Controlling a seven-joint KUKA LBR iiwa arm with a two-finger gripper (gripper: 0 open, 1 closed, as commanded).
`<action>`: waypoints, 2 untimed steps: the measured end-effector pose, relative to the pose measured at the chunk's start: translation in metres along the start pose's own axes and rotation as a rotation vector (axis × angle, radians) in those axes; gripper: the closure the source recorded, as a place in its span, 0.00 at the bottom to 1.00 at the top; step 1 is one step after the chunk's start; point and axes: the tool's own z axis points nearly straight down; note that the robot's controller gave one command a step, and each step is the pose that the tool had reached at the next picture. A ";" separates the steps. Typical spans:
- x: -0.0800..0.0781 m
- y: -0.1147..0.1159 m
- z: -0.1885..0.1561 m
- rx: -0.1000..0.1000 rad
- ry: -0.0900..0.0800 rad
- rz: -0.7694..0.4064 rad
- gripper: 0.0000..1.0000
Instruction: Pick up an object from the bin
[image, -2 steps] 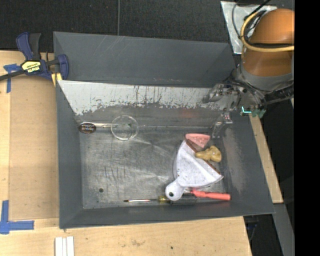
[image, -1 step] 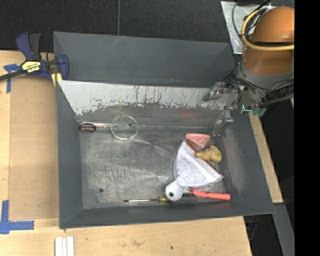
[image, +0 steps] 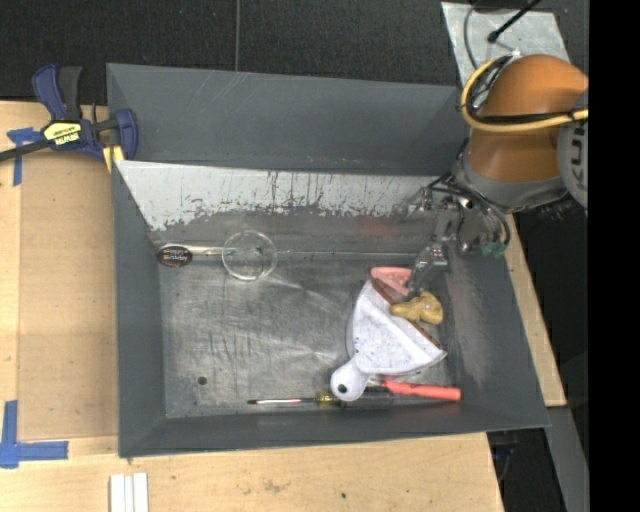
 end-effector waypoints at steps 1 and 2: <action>0.026 -0.014 0.031 -0.001 0.011 -0.042 0.00; 0.027 -0.021 0.101 0.004 -0.021 -0.247 1.00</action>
Offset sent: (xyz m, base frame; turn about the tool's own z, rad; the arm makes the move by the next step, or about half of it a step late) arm -0.0362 -0.0184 -0.1119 -0.2504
